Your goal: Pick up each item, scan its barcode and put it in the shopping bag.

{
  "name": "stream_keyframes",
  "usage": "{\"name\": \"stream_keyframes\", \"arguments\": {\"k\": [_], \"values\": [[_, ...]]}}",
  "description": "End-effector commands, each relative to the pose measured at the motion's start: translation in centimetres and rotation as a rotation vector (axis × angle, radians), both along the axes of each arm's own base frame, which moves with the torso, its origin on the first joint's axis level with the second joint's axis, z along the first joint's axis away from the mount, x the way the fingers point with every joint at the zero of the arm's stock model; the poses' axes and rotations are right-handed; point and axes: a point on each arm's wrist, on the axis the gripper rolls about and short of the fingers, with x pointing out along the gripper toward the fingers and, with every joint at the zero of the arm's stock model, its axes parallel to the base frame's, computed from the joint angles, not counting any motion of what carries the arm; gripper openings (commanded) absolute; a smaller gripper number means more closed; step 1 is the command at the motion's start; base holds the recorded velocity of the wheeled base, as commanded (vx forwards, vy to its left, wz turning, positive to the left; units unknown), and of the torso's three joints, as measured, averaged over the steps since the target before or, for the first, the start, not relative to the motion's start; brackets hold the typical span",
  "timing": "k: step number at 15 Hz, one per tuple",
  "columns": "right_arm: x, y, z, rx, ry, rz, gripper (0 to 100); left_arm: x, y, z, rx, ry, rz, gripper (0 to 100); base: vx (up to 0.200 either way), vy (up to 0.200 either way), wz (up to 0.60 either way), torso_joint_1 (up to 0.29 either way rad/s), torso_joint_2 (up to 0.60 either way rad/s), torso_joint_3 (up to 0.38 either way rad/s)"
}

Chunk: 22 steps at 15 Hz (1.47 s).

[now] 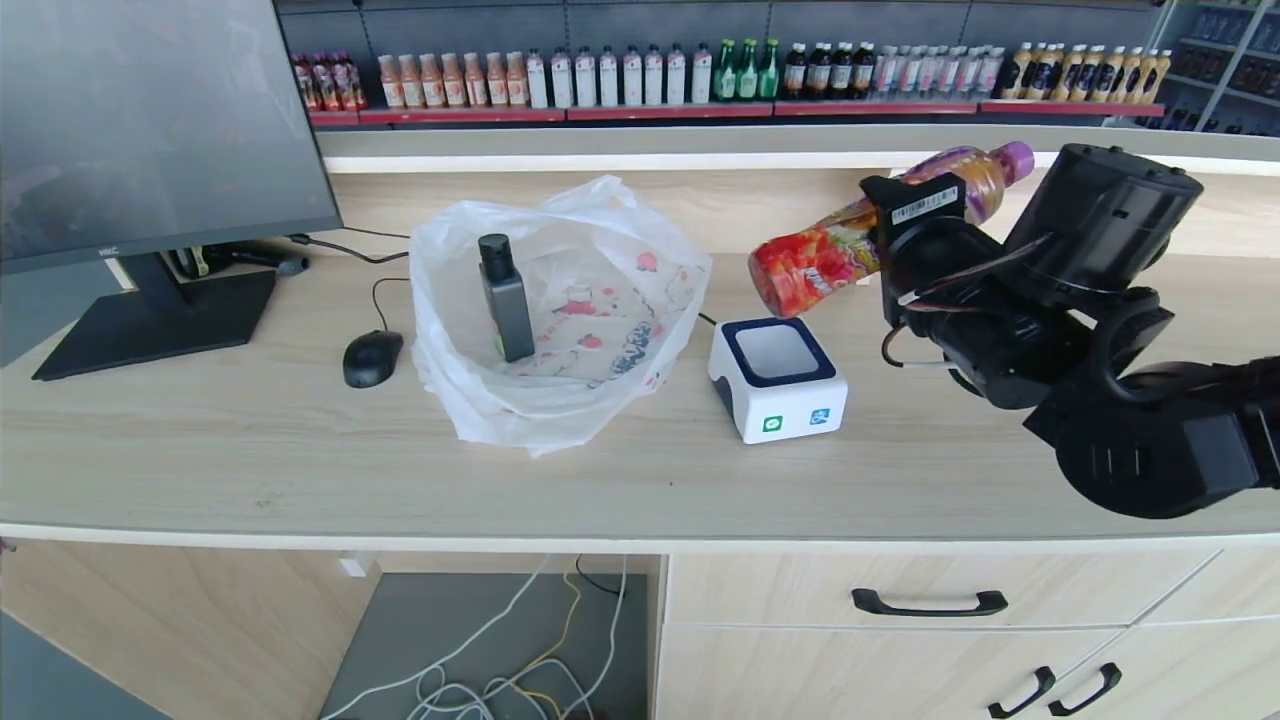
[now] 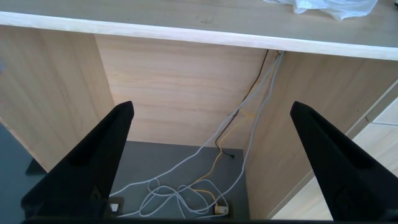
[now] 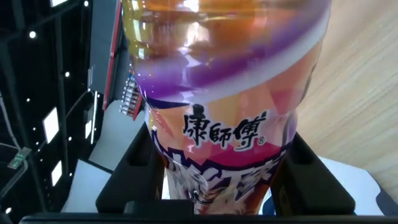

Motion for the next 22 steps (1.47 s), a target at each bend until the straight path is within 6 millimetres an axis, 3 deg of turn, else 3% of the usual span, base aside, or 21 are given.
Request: {"name": "stream_keyframes", "arguments": {"k": [1, 3, 13, 19, 22], "values": [[0.4, -0.1, -1.1, 0.011, 0.034, 0.000, 0, 0.0, 0.0, 0.0, 0.001, 0.000, 0.001, 100, 0.000, 0.000, 0.00, 0.000, 0.00, 0.000], [0.9, 0.0, -2.4, 0.017, 0.070, 0.000, 0, 0.0, 0.0, 0.0, 0.001, 0.000, 0.001, 100, 0.000, 0.000, 0.00, 0.000, 0.00, 0.000], [0.9, 0.5, -2.8, 0.052, 0.086, 0.018, 0, 0.0, 0.0, 0.0, -0.001, 0.000, -0.001, 100, 0.000, 0.000, 0.00, 0.000, 0.00, 0.000], [1.2, 0.6, -4.9, 0.056, 0.145, 0.020, 0, 0.0, 0.0, 0.0, 0.001, 0.000, 0.001, 100, 0.000, 0.000, 0.00, 0.000, 0.00, 0.000], [1.2, 0.7, -4.8, 0.064, 0.145, 0.023, 0, 0.0, 0.0, 0.0, 0.001, 0.000, 0.001, 100, 0.000, 0.000, 0.00, 0.000, 0.00, 0.000]]}}
